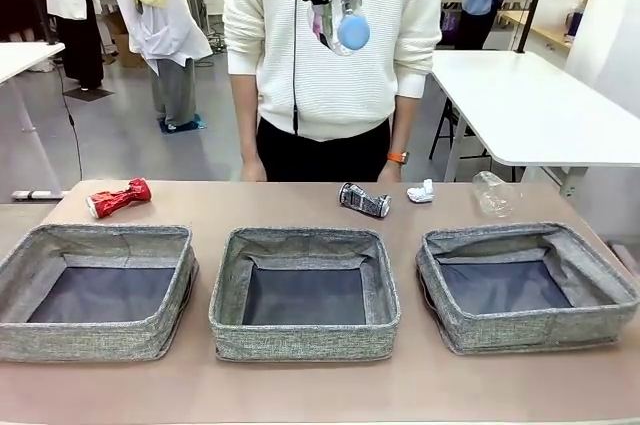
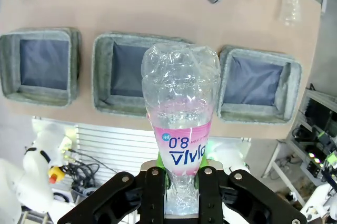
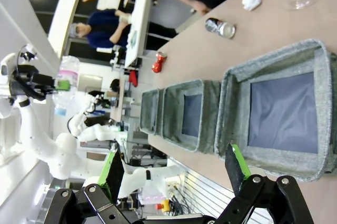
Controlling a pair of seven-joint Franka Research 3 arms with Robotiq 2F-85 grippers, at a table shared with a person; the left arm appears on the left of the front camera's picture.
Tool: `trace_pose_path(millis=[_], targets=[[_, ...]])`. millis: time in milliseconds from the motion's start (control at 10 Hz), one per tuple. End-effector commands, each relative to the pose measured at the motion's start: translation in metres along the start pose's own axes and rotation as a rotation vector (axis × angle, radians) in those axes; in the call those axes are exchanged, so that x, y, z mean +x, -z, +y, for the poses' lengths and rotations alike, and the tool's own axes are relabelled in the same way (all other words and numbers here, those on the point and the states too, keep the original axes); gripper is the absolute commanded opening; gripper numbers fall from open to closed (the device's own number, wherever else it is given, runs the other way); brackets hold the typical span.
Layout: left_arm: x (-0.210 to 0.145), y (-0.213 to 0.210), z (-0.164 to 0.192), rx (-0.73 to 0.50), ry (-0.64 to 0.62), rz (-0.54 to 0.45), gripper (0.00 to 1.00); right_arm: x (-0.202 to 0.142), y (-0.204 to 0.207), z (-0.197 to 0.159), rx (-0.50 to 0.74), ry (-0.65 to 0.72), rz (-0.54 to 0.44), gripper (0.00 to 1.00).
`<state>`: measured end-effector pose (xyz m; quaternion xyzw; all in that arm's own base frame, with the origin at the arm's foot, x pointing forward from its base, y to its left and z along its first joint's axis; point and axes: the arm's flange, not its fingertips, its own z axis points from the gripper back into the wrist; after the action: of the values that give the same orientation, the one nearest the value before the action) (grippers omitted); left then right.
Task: Sort the waste into the appropriate baskets.
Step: Place the picked waste into the Fabric basket indicated by the person.
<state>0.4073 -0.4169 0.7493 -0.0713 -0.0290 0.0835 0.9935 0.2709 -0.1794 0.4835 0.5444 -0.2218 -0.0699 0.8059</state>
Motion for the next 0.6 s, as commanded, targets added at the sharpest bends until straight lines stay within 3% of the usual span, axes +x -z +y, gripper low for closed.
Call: trace_pose_path(millis=[0,500], targets=[[-0.0028,-0.0018,0.0058,0.013,-0.001,-0.008,0.22,0.0022,0.0004,0.0009,0.020,-0.025,-0.009,1.00],[-0.0028,-0.0018,0.0058,0.013,-0.001,-0.008,0.22,0.0022,0.0004,0.0009,0.020,-0.025,-0.009,1.00]])
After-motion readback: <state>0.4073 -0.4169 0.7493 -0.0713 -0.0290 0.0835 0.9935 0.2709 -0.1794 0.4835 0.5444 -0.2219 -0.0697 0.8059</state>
